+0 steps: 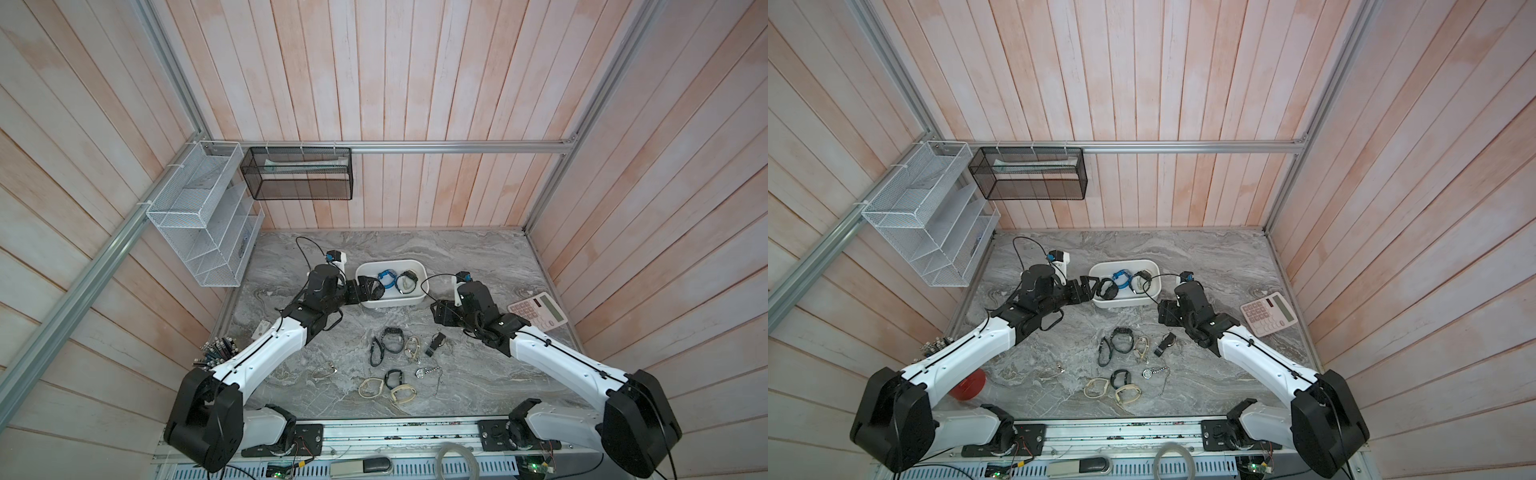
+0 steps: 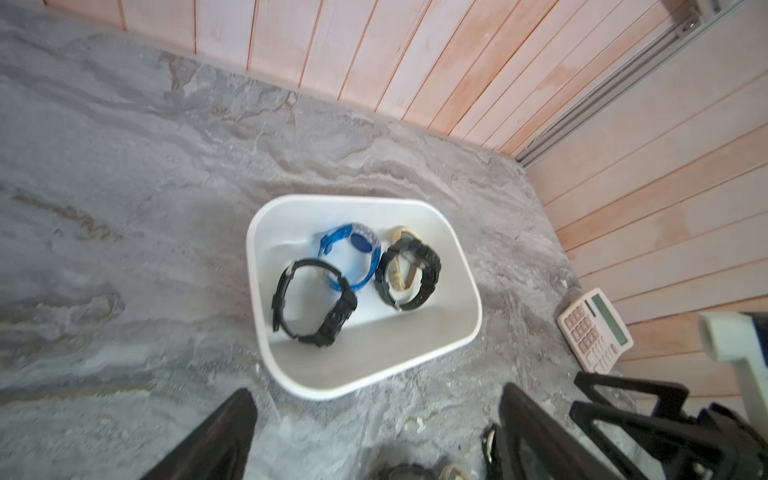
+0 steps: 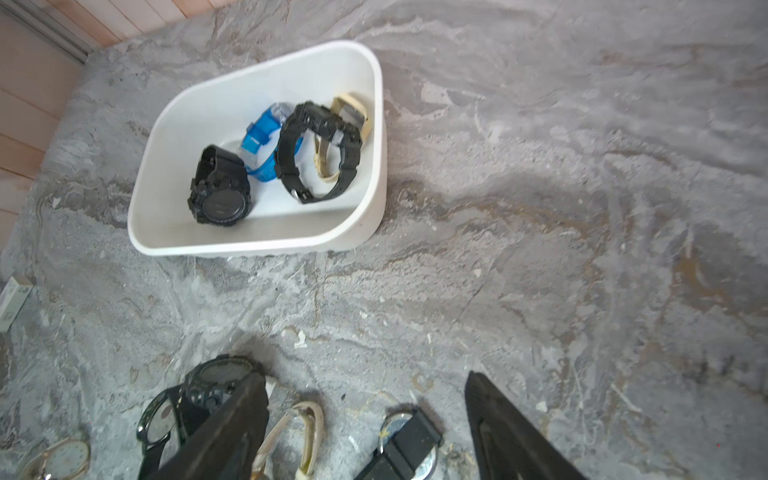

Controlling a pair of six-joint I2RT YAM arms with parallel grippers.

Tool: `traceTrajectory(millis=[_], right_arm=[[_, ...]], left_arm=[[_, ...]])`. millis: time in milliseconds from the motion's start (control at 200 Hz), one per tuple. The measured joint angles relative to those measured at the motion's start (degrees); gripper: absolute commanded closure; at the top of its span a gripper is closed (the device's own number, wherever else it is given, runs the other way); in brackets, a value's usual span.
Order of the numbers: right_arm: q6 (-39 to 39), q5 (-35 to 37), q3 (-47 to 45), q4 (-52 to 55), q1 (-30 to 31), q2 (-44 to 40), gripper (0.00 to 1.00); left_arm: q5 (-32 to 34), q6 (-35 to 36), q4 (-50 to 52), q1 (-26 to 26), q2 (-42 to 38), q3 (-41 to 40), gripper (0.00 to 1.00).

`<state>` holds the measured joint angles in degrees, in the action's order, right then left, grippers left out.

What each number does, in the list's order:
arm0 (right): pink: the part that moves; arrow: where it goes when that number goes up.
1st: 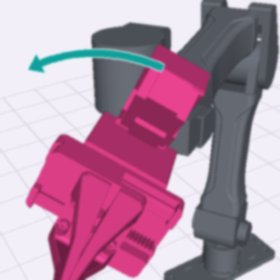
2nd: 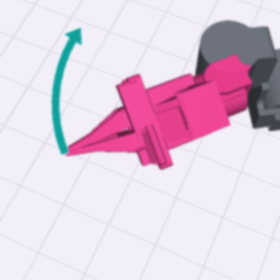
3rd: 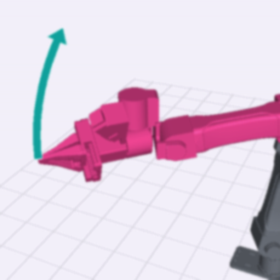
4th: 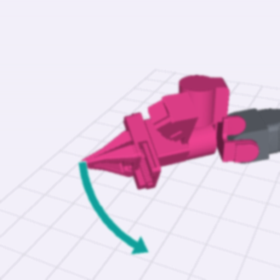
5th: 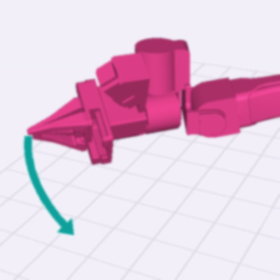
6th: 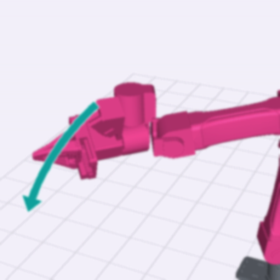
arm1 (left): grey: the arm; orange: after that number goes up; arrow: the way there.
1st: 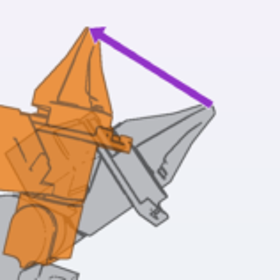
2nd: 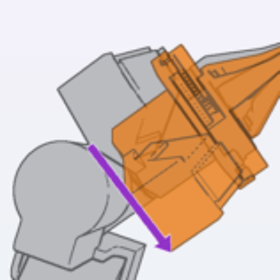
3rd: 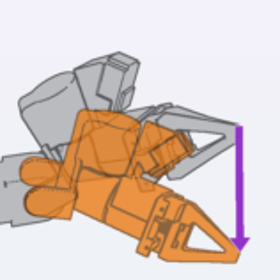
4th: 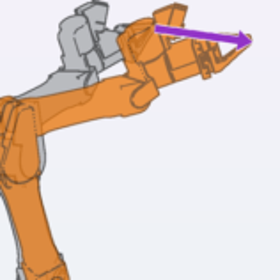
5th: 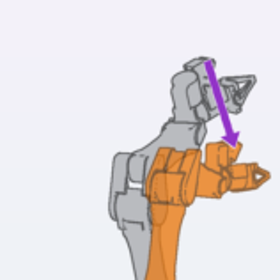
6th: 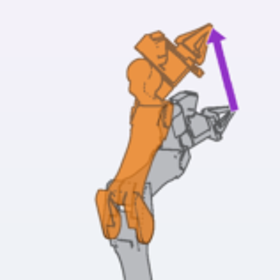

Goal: Put the watch into the storage box
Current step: Place the watch in the storage box, then pick up the watch at the center of the board.

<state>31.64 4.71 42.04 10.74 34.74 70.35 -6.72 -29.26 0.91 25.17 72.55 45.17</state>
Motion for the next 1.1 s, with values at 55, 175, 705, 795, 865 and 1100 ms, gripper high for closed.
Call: traceTrajectory(millis=[55,175,705,795,865,1100], right_arm=[[1.7,0.2,-0.1,1.1,1.7,0.7,0.25],[5.6,0.8,-1.0,2.8,5.2,2.0,0.29],[17.1,3.2,-4.3,5.7,10.3,3.9,0.4],[18.4,3.3,-5.0,5.8,10.3,5.1,0.4],[19.1,3.3,-5.4,5.6,10.3,5.8,0.4],[20.0,3.3,-5.6,5.1,10.6,7.8,0.4]], left_arm=[[1.0,-0.3,-0.6,0.0,-3.2,-3.8,0.03],[3.1,-0.3,-1.9,0.0,-9.7,-9.3,0.0],[5.7,0.0,-3.7,0.0,-16.2,-12.6,0.0],[5.7,0.1,-3.6,0.0,-17.2,-13.1,0.0],[5.7,0.1,-3.5,0.0,-17.7,-13.3,0.0],[5.6,0.1,-3.4,0.0,-17.9,-13.5,0.0]])
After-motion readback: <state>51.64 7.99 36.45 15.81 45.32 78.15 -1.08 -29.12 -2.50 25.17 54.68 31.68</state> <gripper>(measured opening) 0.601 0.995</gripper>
